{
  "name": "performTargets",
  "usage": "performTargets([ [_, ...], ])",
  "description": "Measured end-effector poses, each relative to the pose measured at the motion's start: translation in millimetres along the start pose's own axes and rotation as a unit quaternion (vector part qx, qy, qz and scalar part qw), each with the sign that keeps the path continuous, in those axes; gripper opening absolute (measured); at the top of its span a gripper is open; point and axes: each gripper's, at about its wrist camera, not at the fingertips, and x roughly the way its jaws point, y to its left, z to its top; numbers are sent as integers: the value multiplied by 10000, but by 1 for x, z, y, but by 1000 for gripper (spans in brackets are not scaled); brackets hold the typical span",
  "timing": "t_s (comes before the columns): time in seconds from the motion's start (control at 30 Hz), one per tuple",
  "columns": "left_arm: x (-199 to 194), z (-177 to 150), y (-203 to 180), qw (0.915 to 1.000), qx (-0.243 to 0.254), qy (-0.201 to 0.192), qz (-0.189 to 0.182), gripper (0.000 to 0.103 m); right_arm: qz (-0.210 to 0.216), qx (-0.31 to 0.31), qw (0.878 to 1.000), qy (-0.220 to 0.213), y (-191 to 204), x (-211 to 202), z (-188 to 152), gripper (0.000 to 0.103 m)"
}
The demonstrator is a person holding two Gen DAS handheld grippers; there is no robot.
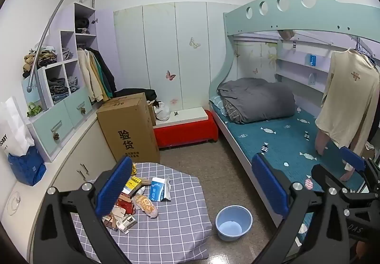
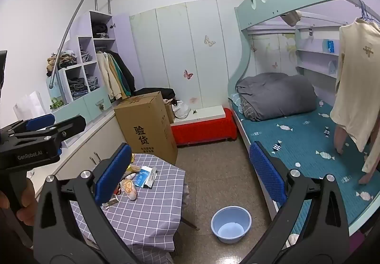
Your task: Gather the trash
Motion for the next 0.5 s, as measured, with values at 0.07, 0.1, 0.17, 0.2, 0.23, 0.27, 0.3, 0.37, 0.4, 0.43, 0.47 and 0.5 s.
performTargets([
  [0.07,0,0,0,10000,4,39,19,99,10,12,10000,17,1,0,-1,97],
  [0.1,1,0,0,10000,1,68,1,99,14,21,10000,33,-2,-1,-3,97],
  [0.17,1,0,0,10000,-5,80,0,99,16,34,10000,44,-3,-1,-1,97],
  [0.2,1,0,0,10000,-13,91,2,99,13,36,10000,50,-3,-2,-1,97],
  [0.23,1,0,1,9999,-19,106,-4,99,8,32,10000,60,-3,-3,-1,97],
  [0.27,0,1,1,9999,-27,115,-12,99,-1,34,10000,70,-4,-4,-2,97],
  [0.3,0,3,-3,9999,-28,125,-16,99,-24,43,9999,127,-6,5,-2,97],
  [0.37,4,4,-8,9999,-40,145,-35,99,-31,65,9999,143,-8,4,-2,97],
  [0.4,3,3,-8,9999,-49,145,-46,99,-46,62,9999,143,-9,3,-2,97],
  [0.43,2,3,-9,9999,-54,146,-54,99,-61,55,9999,140,-10,2,-2,97],
  [0.47,4,2,-5,9999,-55,147,-64,99,-69,54,9999,134,-11,0,-2,97],
  [0.5,3,1,-7,9999,-51,147,-73,99,-91,60,9999,129,-7,3,-3,97],
])
